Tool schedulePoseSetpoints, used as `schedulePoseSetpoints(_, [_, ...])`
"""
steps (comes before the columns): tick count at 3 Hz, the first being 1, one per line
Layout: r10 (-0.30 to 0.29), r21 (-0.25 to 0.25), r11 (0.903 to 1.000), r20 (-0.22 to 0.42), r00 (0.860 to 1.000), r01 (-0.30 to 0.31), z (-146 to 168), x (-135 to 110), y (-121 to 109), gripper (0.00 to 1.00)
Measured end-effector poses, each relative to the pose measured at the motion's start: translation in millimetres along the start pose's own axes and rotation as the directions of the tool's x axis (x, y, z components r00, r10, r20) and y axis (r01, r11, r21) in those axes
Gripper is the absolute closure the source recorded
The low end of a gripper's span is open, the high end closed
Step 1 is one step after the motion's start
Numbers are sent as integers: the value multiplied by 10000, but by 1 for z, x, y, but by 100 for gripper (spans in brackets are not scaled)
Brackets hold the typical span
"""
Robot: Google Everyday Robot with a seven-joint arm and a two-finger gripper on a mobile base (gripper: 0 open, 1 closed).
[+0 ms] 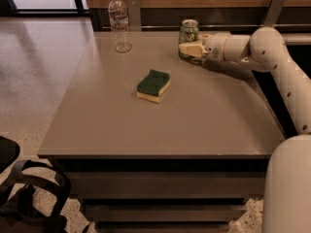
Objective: Knock green can over
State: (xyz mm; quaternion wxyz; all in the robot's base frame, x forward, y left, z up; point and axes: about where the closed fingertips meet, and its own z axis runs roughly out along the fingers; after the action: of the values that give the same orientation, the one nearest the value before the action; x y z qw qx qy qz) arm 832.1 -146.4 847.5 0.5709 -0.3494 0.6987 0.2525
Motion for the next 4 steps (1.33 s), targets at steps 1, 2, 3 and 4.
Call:
schedulePoseSetpoints(1, [-318, 677, 9970, -716, 9969, 367, -30, 5, -1, 100])
schedulePoseSetpoints(2, [-576, 1272, 9891, -1250, 9905, 736, -58, 5, -2, 100])
schedulePoseSetpoints(3, [-816, 1657, 9803, -1564, 9843, 1076, -80, 2, -5, 100])
schedulePoseSetpoints(4, [-1237, 1834, 9706, -1756, 9767, 1559, -100, -10, -13, 100])
